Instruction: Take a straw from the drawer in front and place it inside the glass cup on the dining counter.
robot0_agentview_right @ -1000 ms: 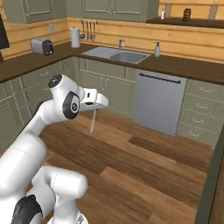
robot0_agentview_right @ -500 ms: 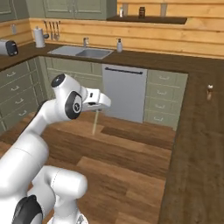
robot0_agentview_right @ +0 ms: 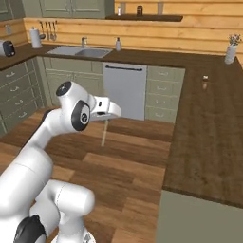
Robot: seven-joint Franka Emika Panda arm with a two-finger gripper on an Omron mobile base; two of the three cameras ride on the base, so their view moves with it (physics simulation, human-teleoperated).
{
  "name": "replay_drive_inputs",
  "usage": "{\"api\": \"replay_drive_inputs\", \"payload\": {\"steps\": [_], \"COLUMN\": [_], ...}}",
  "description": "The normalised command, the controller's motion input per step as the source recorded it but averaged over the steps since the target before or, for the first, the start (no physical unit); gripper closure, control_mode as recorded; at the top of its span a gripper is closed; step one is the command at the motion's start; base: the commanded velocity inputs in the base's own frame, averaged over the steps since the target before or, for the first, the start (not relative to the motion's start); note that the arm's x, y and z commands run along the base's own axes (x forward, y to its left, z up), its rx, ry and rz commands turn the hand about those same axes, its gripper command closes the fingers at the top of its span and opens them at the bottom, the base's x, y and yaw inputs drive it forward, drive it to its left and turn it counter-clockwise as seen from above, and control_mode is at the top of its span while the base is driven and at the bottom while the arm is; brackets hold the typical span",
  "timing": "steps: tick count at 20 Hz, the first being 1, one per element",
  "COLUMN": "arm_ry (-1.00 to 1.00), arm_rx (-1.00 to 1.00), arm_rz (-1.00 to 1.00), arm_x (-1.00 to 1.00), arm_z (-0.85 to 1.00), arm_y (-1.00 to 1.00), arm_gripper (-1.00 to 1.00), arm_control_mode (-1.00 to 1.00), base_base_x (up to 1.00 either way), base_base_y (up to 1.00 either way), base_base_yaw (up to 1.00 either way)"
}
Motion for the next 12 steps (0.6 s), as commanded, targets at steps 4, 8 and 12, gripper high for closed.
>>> {"api": "replay_drive_inputs", "payload": {"steps": [4,8,12], "arm_ry": [0.00,0.00,0.00], "arm_rx": [0.00,0.00,0.00], "arm_rz": [0.00,0.00,0.00], "arm_x": [0.00,0.00,0.00], "arm_z": [0.00,0.00,0.00], "arm_y": [0.00,0.00,0.00], "arm_gripper": [1.00,1.00,1.00], "arm_control_mode": [1.00,1.00,1.00], "base_base_x": [-0.36,0.00,0.00], "base_base_y": [-0.48,-0.82,-1.00], "base_base_yaw": [-0.16,-0.09,-0.01]}}
